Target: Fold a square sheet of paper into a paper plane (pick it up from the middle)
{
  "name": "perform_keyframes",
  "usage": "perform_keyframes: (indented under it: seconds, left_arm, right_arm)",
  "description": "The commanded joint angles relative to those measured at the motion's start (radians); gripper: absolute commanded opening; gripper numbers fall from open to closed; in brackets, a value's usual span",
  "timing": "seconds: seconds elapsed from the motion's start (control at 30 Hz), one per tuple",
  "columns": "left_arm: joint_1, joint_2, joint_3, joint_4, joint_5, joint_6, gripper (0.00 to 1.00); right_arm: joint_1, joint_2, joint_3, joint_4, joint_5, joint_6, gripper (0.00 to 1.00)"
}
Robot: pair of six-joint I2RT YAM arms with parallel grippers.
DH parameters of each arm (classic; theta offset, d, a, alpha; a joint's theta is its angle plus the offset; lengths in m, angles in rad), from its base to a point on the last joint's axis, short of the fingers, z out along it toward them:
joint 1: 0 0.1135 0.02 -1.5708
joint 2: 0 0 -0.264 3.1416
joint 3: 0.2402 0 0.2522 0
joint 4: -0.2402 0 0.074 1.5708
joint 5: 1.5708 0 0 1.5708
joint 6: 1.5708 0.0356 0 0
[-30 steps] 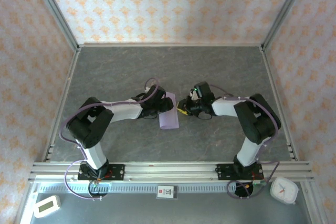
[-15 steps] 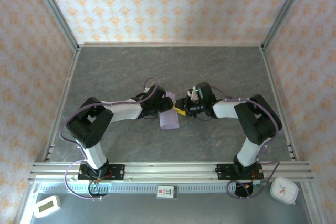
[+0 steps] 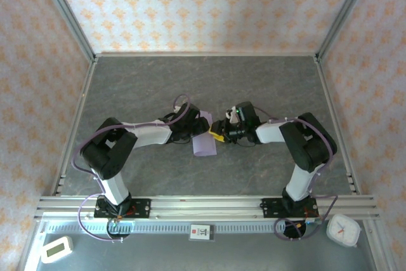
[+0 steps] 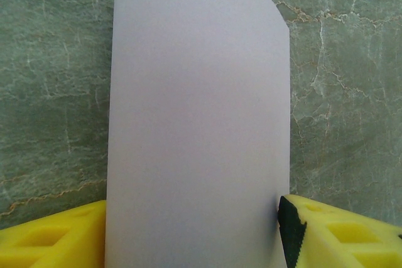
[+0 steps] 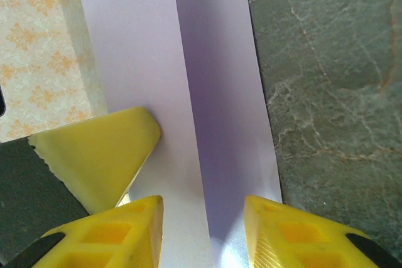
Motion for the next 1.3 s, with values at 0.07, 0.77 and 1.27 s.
perform_keyframes:
  seconds: [0.07, 0.77, 1.27]
  left_arm:
    - [-0.012, 0.003, -0.011, 0.054, 0.040, -0.024, 0.67]
    - [0.002, -0.009, 0.089, -0.053, 0.032, 0.086, 0.73]
    - [0.085, -0.107, 0.024, -0.103, 0.078, 0.194, 0.77]
  right_arm:
    - [0.020, 0.027, -0.011, 0.064, -0.056, 0.022, 0.36]
    - [0.007, 0.020, -0.053, 0.114, -0.050, 0.058, 0.00]
    - [-0.019, 0.016, -0.043, 0.081, -0.024, 0.045, 0.00]
